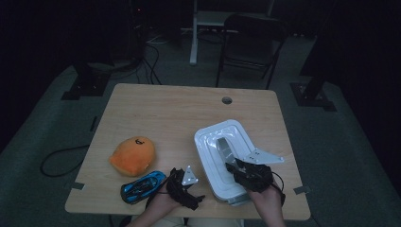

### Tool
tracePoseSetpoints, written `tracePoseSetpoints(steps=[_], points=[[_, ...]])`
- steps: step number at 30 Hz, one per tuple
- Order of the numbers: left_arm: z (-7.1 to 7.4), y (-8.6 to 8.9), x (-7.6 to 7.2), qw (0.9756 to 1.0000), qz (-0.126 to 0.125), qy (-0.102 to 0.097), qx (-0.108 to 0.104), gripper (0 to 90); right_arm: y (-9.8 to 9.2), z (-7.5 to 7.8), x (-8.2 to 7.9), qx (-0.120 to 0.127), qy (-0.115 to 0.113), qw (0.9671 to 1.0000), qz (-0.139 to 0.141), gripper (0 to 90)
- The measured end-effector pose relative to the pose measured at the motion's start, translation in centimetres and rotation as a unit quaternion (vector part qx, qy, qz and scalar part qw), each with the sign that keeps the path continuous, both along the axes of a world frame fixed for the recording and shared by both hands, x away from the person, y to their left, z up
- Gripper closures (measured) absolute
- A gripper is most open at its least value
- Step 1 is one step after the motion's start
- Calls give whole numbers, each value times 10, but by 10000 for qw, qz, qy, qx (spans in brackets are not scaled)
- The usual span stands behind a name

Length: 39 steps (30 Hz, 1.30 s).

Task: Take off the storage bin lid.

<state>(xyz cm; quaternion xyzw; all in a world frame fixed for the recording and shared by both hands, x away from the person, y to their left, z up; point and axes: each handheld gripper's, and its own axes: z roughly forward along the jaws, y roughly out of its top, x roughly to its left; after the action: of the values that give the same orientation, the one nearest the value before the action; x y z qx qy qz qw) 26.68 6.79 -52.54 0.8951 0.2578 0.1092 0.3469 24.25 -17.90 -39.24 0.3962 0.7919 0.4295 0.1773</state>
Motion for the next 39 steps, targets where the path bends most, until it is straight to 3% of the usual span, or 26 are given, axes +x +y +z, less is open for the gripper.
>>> tracePoseSetpoints(steps=[8, 23, 31, 39], points=[[0, 0, 0, 10000, -10, 4, 7, 3, -6, 15, 4, 187, -163, 9997, -46, 686], [0, 0, 0, 10000, -7, -5, 7, 3, -36, 42, 30, 330, -462, 9966, -597, 686], [0, 0, 0, 10000, -9, 4, 6, 3, -62, 45, 43, 438, -528, 9926, -1001, 686], [0, 0, 0, 10000, -9, -1, 3, 3, -92, 41, 55, 409, -583, 9858, -1521, 686]])
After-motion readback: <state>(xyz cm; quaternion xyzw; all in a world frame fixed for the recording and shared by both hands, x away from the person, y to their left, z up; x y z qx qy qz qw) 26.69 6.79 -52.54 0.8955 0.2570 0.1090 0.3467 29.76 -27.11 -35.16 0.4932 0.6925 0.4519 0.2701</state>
